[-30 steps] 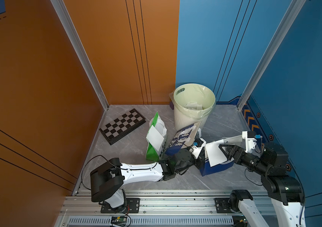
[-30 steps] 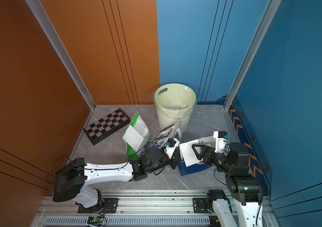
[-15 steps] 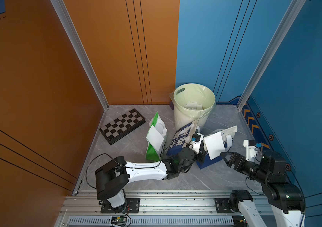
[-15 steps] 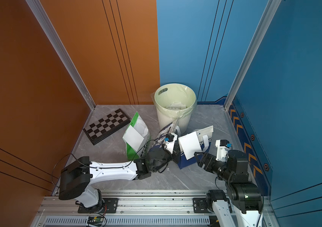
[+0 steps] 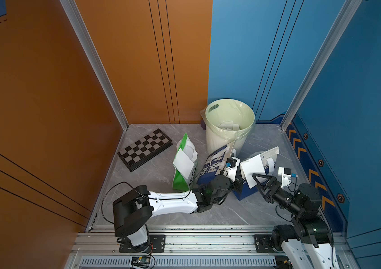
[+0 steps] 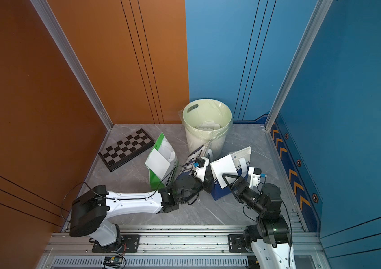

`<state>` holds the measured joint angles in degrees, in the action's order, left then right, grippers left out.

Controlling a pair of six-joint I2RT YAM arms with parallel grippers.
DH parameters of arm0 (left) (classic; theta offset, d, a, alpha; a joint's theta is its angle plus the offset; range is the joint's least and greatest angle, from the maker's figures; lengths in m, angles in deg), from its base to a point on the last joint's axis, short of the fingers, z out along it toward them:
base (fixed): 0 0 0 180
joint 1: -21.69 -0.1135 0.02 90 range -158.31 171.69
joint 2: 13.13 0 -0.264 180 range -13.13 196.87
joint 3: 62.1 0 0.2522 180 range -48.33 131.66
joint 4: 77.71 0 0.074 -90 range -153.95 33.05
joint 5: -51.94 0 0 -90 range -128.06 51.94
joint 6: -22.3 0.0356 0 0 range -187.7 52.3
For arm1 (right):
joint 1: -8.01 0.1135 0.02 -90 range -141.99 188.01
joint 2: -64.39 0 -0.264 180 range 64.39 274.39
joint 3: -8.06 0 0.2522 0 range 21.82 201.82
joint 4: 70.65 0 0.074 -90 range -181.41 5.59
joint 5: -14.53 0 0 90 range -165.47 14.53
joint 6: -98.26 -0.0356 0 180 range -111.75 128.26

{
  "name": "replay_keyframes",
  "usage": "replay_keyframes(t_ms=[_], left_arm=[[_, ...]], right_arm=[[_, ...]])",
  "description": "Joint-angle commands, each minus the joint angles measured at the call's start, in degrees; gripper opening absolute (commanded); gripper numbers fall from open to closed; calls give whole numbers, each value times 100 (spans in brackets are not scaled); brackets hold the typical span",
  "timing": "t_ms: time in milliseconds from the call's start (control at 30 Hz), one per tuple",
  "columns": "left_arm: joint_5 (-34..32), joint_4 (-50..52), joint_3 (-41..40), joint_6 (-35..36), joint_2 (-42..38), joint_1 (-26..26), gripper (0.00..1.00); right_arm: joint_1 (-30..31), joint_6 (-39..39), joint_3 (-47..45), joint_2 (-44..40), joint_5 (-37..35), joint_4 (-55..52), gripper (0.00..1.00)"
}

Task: Shred takeout receipts and throw away
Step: Tear off the takeout receipt from the takeout bag.

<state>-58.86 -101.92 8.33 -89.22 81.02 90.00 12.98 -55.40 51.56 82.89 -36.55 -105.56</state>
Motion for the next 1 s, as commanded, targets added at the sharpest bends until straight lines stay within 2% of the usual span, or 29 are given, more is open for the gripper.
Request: replay_keyframes(t_ms=[0, 167, 367, 567, 667, 733, 867, 967], left_arm=[[34, -390, 100, -89, -97, 3, 0], [-4, -391, 26, -76, -105, 10, 0], [-147, -386, -58, 34, -148, 6, 0], [-232, -377, -109, 135, -194, 49, 0], [-256, -377, -102, 265, -197, 74, 0], [-274, -364, -111, 330, -190, 79, 0], [-333, -343, -120, 531, -165, 93, 0], [-397, -321, -120, 570, -101, 94, 0]], right_arm=[[206, -224, -65, 140, -118, 698, 95], [303, -118, 120, 119, -265, 708, 85], [302, -60, 403, 87, -407, 468, 65], [303, 237, 696, 236, -479, 19, 40], [303, 339, 787, 285, -507, -63, 20], [303, 451, 875, 310, -531, -121, 11], [303, 771, 1153, 389, -424, -127, 0], [303, 1074, 1511, 671, -97, -136, 0]])
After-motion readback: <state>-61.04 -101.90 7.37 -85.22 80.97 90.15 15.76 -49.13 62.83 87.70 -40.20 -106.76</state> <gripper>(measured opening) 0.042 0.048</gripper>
